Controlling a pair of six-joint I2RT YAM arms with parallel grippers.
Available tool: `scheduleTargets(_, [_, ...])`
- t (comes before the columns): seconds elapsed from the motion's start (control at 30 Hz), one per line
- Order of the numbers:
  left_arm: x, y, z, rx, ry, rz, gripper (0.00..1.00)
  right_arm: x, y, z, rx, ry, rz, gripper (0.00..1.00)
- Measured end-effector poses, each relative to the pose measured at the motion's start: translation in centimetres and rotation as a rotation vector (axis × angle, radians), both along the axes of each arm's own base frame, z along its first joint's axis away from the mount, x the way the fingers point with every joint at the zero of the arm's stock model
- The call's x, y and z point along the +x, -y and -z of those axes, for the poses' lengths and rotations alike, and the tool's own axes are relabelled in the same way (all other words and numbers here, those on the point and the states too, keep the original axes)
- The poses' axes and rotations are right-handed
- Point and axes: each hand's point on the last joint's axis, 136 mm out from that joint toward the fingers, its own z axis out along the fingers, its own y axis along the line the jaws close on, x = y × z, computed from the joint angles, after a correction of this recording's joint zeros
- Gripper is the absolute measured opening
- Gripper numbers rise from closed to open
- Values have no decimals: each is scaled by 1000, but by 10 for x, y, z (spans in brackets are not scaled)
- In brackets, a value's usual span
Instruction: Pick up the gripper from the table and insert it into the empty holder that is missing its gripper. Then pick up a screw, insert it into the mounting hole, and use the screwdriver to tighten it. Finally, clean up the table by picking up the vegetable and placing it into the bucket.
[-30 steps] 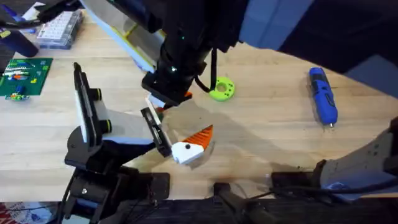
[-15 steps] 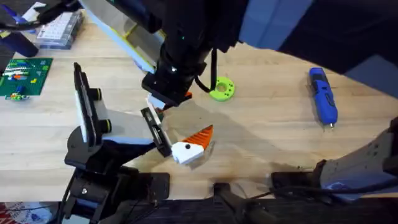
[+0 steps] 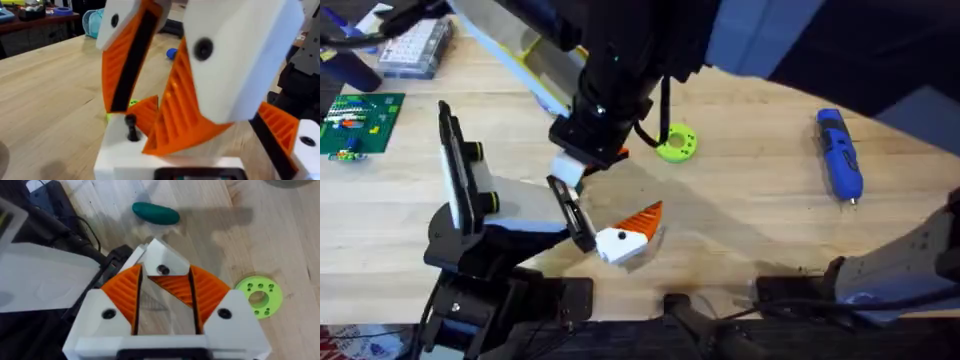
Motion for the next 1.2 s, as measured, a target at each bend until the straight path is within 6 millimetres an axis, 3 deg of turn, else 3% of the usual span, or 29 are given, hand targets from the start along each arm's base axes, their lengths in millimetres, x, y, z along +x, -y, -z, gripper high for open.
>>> scheduleTargets(0.4, [0, 0, 0, 4, 10, 2, 990, 11, 4, -6, 12, 8, 28, 729])
scheduleTargets(0.53, [0, 0, 0, 4, 10, 2, 990, 11, 5, -9, 17, 15, 27, 984])
scheduleTargets(0.7, [0, 0, 0, 4, 10, 2, 990, 17, 12, -22, 43, 33, 47, 995])
scheduleTargets(0.93, [0, 0, 0, 4, 10, 2, 990, 40, 37, -42, 81, 63, 126, 996])
scheduleTargets(1.2, [0, 0, 0, 4, 10, 2, 990, 53, 52, -45, 75, 62, 176, 996])
